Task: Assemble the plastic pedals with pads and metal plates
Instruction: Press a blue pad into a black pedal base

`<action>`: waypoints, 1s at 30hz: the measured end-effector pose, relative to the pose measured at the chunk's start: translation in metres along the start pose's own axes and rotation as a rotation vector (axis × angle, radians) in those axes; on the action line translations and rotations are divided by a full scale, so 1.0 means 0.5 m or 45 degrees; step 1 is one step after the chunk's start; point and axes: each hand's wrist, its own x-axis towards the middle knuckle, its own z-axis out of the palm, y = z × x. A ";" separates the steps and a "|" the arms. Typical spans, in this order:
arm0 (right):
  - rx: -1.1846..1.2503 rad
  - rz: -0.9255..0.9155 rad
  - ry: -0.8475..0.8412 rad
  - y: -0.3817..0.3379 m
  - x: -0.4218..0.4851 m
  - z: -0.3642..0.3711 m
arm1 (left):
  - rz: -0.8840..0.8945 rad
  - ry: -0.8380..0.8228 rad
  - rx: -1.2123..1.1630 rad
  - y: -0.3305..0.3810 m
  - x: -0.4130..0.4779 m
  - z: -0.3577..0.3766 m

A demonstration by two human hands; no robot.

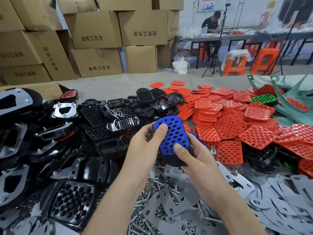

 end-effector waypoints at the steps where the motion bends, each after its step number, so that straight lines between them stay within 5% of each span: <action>1: -0.009 -0.004 0.013 -0.001 -0.001 -0.002 | -0.048 -0.023 -0.045 0.001 0.000 0.001; 19: -0.087 0.124 0.018 -0.037 -0.012 0.005 | -0.549 -0.423 -0.447 0.026 0.003 -0.052; 30: 0.095 0.137 -0.005 -0.052 -0.013 0.004 | -0.534 -0.246 -0.448 0.028 -0.004 -0.014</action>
